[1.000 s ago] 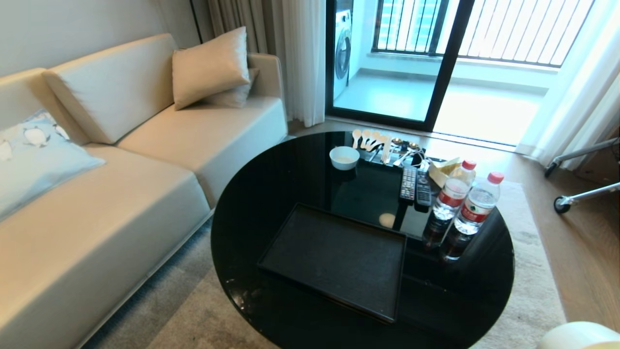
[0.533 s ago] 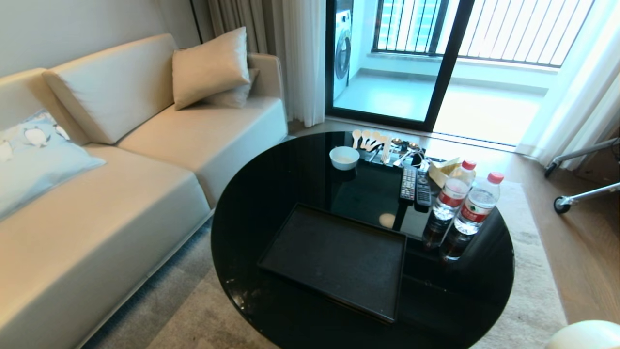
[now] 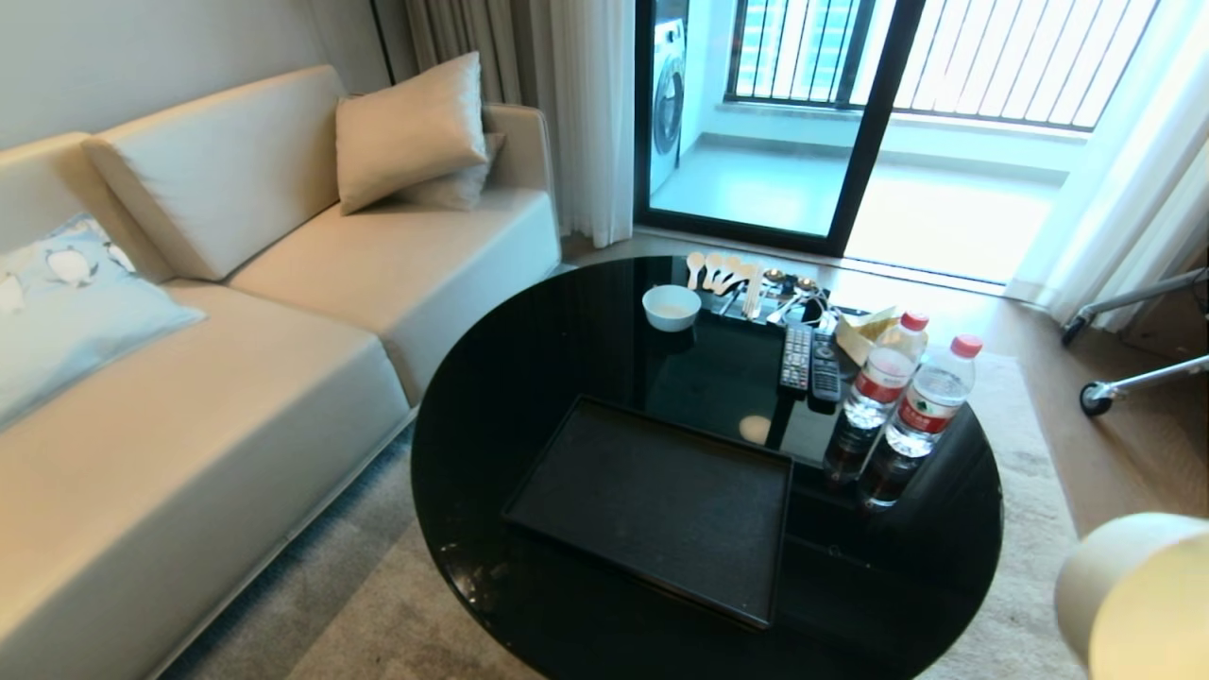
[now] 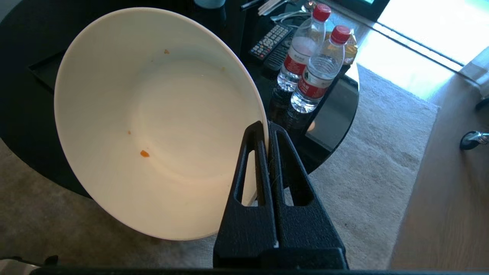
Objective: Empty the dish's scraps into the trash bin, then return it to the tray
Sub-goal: Put the bowl back to the table
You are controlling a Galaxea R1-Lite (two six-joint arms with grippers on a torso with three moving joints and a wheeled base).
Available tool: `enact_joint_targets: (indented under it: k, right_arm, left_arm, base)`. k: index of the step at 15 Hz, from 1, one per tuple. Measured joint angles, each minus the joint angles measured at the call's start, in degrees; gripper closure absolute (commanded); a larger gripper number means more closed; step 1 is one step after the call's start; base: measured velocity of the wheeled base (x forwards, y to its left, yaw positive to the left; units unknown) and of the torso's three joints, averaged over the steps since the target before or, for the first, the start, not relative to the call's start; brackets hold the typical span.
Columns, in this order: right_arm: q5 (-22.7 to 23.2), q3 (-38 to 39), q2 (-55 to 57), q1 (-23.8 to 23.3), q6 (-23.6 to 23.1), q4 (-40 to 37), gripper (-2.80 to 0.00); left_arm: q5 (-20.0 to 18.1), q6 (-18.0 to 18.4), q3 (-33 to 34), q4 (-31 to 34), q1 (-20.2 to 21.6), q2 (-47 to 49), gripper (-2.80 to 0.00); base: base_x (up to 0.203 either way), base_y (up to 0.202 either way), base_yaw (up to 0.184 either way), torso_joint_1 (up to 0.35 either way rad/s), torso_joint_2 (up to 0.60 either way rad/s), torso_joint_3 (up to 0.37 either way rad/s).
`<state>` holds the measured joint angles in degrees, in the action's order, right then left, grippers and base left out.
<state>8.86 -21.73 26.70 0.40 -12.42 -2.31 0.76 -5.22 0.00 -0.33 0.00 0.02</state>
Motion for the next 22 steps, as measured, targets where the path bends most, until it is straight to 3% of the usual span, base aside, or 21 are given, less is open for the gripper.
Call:
enact_joint_targets:
  k: [6, 14, 17, 19, 22]
  right_arm:
    - [-0.04, -11.38, 26.2, 1.45, -5.96, 1.93, 0.0]
    - [-0.43, -25.87, 54.51, 12.54, -6.26, 6.66, 0.0]
    - [-0.88, -30.82, 62.51, 15.42, -2.85, 7.1, 0.0]
    - [-4.35, -33.16, 67.54, 17.6, 0.38, 7.35, 0.0]
    - [-9.81, -37.0, 74.74, 23.0, 11.45, 7.23, 0.0]
  left_arm:
    - [0.01, -0.01, 0.0, 0.01, 0.0, 0.0, 0.0]
    - [0.01, -0.01, 0.0, 0.0, 0.0, 0.0, 0.0]
    - [-0.01, 0.01, 0.0, 0.02, 0.0, 0.0, 0.0]
    - [0.01, -0.01, 0.0, 0.02, 0.0, 0.0, 0.0]
    - [0.03, 0.01, 0.0, 0.02, 0.0, 0.0, 0.0]
  base:
    - [0.0, 0.0, 0.0, 0.0, 0.0, 0.0]
    - [0.0, 0.0, 0.0, 0.0, 0.0, 0.0]
    - [0.0, 0.0, 0.0, 0.0, 0.0, 0.0]
    - [0.0, 0.0, 0.0, 0.0, 0.0, 0.0]
    - [0.0, 0.0, 0.0, 0.0, 0.0, 0.0]
